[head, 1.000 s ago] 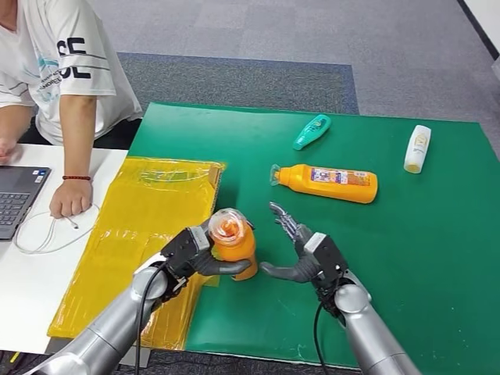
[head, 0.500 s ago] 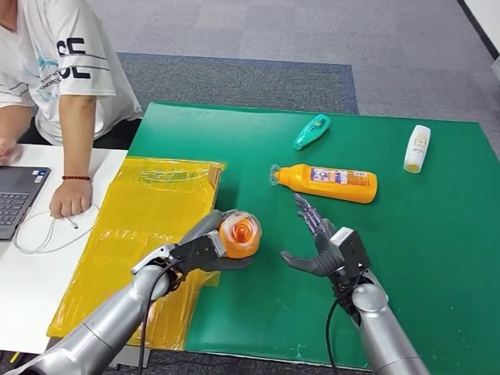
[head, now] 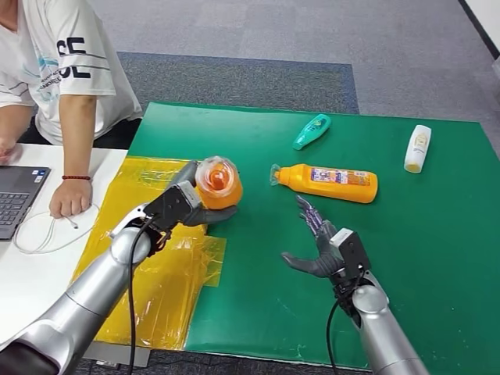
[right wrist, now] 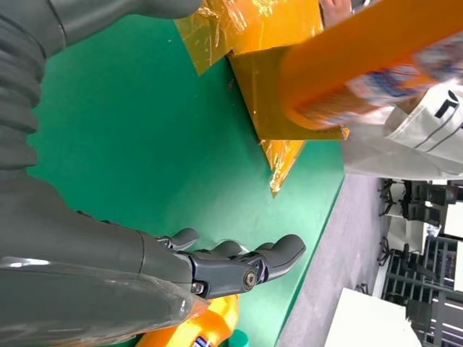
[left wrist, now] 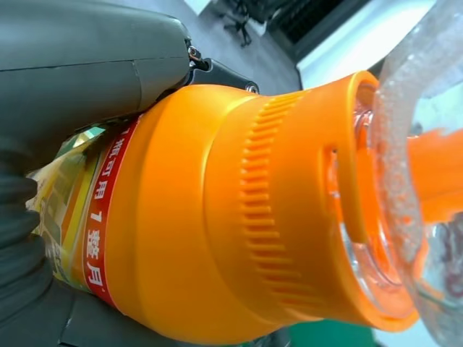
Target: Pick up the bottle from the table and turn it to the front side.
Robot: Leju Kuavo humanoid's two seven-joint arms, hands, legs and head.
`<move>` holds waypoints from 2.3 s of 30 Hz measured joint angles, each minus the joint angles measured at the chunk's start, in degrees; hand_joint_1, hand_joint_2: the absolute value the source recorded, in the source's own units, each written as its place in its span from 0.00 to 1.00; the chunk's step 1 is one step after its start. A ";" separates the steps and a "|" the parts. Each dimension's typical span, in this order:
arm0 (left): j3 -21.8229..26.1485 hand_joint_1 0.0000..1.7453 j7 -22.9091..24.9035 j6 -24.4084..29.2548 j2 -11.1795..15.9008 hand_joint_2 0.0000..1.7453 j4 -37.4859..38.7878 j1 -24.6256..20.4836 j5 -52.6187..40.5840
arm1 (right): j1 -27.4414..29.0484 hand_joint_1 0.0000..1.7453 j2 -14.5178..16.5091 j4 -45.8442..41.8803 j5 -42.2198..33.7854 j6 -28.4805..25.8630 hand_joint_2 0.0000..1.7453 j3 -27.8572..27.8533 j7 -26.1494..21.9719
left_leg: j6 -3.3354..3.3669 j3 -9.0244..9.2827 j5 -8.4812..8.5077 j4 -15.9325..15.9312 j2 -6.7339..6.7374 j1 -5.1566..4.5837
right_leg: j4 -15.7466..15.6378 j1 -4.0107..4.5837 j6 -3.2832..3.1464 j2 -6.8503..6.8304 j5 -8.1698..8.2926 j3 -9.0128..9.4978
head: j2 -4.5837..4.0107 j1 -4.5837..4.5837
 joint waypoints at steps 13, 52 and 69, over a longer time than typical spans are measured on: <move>1.92 1.00 7.90 -10.66 0.64 1.00 1.07 -4.35 11.15 | -0.46 0.00 0.52 1.38 0.71 -0.50 1.00 0.43 1.03 | -0.02 -0.02 0.03 0.00 0.00 0.00 | 0.02 0.00 -0.01 0.00 0.02 -0.02 | 0.00 0.01; -4.33 1.00 14.43 -8.32 3.19 1.00 7.93 -19.27 9.26 | -2.76 0.00 1.44 6.49 0.59 -2.84 1.00 2.82 0.87 | -0.04 -0.14 0.09 0.00 0.00 0.00 | 0.05 0.00 0.01 0.00 0.07 -0.14 | -0.01 0.00; -8.67 1.00 24.95 -28.34 6.45 1.00 16.50 -23.71 40.32 | -6.60 0.00 1.96 10.34 -0.33 -2.07 1.00 3.96 0.63 | -0.08 -0.20 0.16 0.00 0.00 0.00 | 0.13 0.00 -0.04 0.00 0.11 -0.24 | 0.00 -0.01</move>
